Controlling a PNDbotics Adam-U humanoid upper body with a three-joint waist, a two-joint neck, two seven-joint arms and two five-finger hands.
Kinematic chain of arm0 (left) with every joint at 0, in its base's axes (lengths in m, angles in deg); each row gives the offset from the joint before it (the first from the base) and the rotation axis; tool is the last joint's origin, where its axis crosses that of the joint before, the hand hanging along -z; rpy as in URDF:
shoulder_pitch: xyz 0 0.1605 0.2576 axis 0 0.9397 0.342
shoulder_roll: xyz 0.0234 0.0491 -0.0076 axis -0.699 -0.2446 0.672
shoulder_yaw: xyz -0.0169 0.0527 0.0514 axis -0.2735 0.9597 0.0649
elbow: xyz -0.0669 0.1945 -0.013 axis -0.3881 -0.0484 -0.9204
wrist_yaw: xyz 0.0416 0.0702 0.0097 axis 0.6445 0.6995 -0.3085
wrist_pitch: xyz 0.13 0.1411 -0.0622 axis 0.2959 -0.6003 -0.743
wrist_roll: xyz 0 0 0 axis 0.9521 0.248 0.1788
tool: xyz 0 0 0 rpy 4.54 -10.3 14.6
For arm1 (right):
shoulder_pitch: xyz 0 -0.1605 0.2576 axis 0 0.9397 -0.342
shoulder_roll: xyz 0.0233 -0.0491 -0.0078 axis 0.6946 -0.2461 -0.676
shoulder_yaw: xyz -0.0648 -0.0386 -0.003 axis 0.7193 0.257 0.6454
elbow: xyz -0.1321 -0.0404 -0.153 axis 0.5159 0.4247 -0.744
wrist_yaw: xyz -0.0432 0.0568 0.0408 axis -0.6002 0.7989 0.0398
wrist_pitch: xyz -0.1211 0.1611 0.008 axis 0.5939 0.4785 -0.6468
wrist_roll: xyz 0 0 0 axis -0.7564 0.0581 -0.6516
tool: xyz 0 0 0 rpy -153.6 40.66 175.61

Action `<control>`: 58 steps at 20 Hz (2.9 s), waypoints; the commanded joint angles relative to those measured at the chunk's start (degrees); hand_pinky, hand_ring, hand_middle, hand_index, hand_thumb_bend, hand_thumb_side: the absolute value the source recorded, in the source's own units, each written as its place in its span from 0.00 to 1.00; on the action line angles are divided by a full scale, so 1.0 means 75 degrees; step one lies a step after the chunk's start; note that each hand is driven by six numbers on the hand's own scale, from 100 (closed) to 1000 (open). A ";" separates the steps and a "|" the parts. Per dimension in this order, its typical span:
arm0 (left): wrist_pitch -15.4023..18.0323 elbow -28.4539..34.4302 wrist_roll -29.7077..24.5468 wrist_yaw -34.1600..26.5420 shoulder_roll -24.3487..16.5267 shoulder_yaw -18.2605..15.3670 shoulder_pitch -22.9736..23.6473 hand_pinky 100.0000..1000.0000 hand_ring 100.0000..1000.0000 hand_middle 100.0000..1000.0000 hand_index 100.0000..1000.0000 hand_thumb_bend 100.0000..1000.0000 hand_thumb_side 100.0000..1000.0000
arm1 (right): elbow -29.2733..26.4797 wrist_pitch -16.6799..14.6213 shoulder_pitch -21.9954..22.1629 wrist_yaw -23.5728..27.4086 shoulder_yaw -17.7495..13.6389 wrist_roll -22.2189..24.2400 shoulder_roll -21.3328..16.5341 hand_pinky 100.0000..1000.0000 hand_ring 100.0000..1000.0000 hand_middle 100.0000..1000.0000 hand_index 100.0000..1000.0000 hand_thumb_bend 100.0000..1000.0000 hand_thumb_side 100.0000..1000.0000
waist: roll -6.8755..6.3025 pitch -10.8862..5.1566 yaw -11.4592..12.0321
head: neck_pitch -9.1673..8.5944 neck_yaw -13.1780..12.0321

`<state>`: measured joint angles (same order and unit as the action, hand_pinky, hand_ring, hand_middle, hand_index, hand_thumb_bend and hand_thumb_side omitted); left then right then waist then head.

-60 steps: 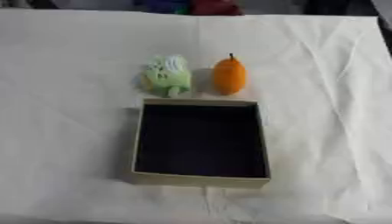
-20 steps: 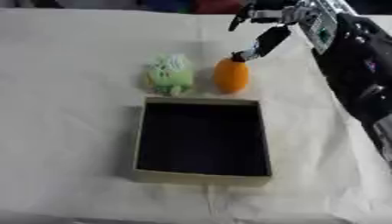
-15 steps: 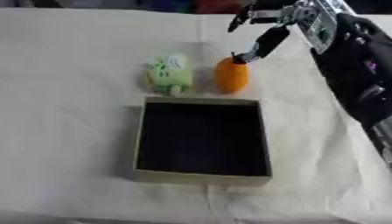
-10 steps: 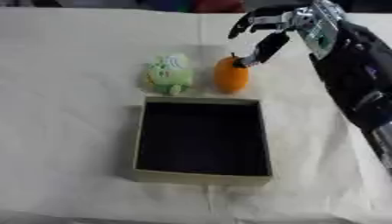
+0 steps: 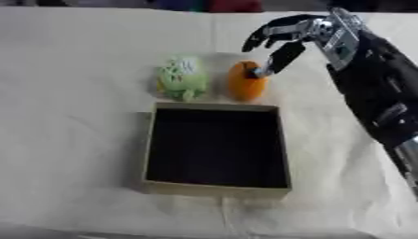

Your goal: Pick up objects on the table and place them in the box.

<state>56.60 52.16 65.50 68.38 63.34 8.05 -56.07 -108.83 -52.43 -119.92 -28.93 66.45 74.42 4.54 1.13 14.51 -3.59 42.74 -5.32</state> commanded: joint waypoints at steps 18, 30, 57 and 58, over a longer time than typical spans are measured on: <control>0.0027 0.0106 -0.0197 0.0015 -0.0064 -0.0150 -0.0051 0.80 0.55 0.68 0.86 0.00 0.87 | -0.0647 -0.0294 0.0121 0.1003 0.0084 0.0723 -0.0170 0.77 0.83 0.63 0.71 0.00 0.12 | -0.0053 -0.0098 0.0017 | 0.0001 0.0004; 0.0008 0.0106 -0.0202 0.0003 -0.0123 -0.0194 -0.0052 0.80 0.55 0.68 0.86 0.00 0.87 | -0.3002 0.0761 0.0164 0.2265 0.0429 0.0451 -0.0882 0.76 0.81 0.62 0.70 0.00 0.00 | -0.0017 -0.0166 -0.0021 | -0.0030 -0.0008; -0.0015 0.0106 -0.0238 0.0049 -0.0255 -0.0226 0.0036 0.80 0.55 0.69 0.86 0.00 0.87 | -0.6121 0.0296 0.1184 0.3628 0.1776 0.0881 -0.1690 0.75 0.80 0.64 0.70 0.00 0.08 | 0.0042 -0.0295 -0.0256 | 0.0125 -0.0108; -0.0013 0.0106 -0.0244 0.0052 -0.0251 -0.0226 0.0036 0.80 0.55 0.69 0.86 0.00 0.87 | -0.6109 0.0239 0.1257 0.3601 0.1786 0.0861 -0.1664 0.75 0.80 0.64 0.70 0.00 0.09 | 0.0033 -0.0290 -0.0260 | 0.0122 -0.0101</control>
<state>56.48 52.16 63.86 68.47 63.20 6.99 -55.64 -154.04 -47.83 -109.54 -1.28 80.29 79.01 -7.29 1.53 13.45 -5.52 43.29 -6.06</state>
